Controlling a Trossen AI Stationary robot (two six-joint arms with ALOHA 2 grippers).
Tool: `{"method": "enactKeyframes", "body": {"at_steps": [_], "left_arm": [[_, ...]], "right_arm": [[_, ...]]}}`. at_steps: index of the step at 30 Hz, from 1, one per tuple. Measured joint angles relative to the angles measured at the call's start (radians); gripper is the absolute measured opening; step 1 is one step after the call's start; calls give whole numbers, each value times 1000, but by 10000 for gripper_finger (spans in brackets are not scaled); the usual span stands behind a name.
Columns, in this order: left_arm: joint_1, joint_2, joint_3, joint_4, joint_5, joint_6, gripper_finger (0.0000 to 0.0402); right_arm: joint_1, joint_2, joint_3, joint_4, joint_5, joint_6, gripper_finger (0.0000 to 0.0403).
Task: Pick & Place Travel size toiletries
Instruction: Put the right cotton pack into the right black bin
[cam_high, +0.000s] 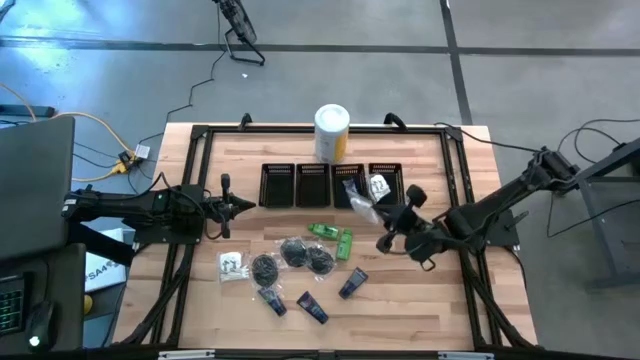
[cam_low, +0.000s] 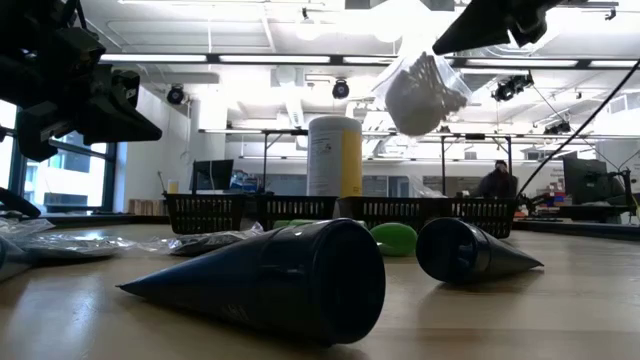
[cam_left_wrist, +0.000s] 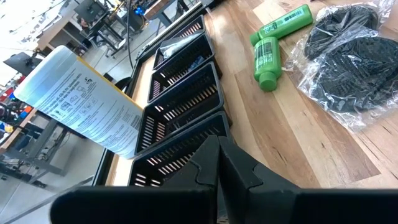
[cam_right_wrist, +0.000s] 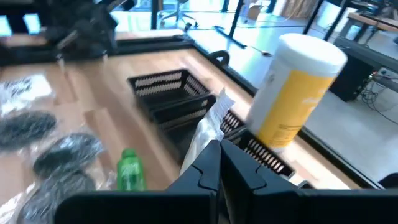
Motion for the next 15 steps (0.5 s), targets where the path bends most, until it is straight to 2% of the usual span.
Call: {"method": "enactKeyframes", "body": {"at_steps": [5,15], "left_arm": [[0,0,0,0,0,0,1],[0,0,0,0,0,1,1]], "right_arm": [[-64,-32,0,-52,-1,8,2],[-225,-28,0,-334,-48,211,2]]}}
